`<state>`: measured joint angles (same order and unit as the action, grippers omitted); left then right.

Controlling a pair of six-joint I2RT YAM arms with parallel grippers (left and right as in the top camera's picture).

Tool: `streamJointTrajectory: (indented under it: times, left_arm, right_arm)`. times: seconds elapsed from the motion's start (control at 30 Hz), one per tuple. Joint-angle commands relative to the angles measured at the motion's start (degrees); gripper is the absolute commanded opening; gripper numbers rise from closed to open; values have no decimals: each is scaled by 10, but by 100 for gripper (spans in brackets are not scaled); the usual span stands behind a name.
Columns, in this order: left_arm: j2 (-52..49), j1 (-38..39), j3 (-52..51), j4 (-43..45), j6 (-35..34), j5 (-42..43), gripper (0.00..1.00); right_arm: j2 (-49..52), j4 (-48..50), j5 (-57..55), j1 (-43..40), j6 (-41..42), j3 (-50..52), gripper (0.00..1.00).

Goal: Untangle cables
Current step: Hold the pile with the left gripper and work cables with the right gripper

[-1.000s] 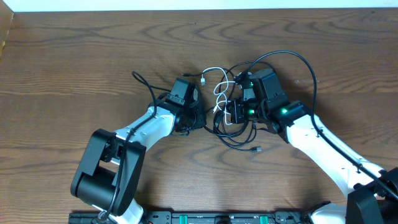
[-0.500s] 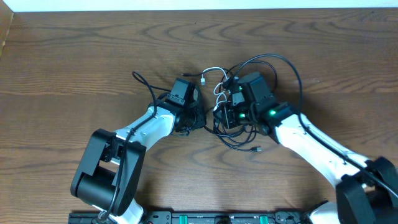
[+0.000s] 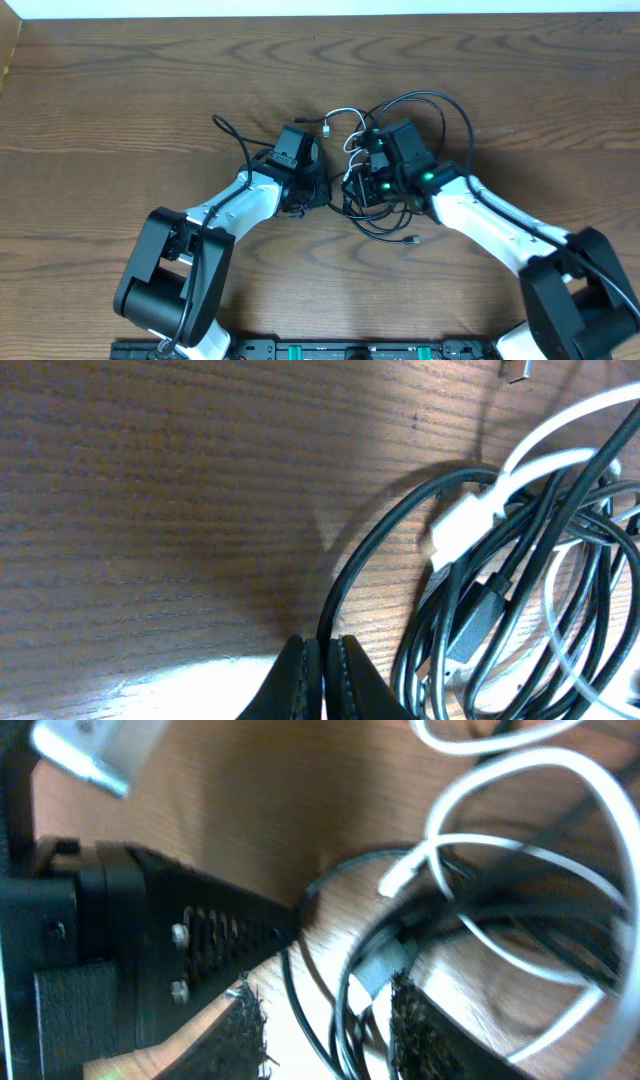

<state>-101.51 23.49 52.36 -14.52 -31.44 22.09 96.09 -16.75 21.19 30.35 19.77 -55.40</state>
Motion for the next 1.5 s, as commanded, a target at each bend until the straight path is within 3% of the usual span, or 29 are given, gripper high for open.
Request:
streamJointTrajectory:
  times: [0.0,0.23,0.57,0.8,0.9,1.03,1.2,1.27,1.47]
  left_arm:
    - [-8,2,-8,-1,10,-17,8]
    - [-8,2,-8,4,10,-18,8]
    - [-8,2,-8,2,10,-18,8]
    - [-8,2,-8,3,10,-18,8]
    - [-8,2,-8,3,10,-18,8]
    - [-8,2,-8,3,10,-18,8]
    - [-8,2,-8,3,10,-18,8]
    - [-8,2,-8,3,10,-18,8]
    - [-8,2,-8,0,10,-18,8]
  right_arm:
    - [-61,-33,-20,-27,-5,-20,46]
    - [-49,-51,-41,-47,-5,-18,49]
    - [1,-52,-51,-55,3,-27,25]
    - [-75,-129,-45,-99,13,-39,45]
    - [-69,-127,-36,-96,50,-32,50]
    - [-50,-129,-34,-80,68,-25,50]
    - [-8,-92,13,-53,68,-25,64]
    - [17,-76,19,-43,79,-25,62]
    - [88,24,118,-45,101,-25,45]
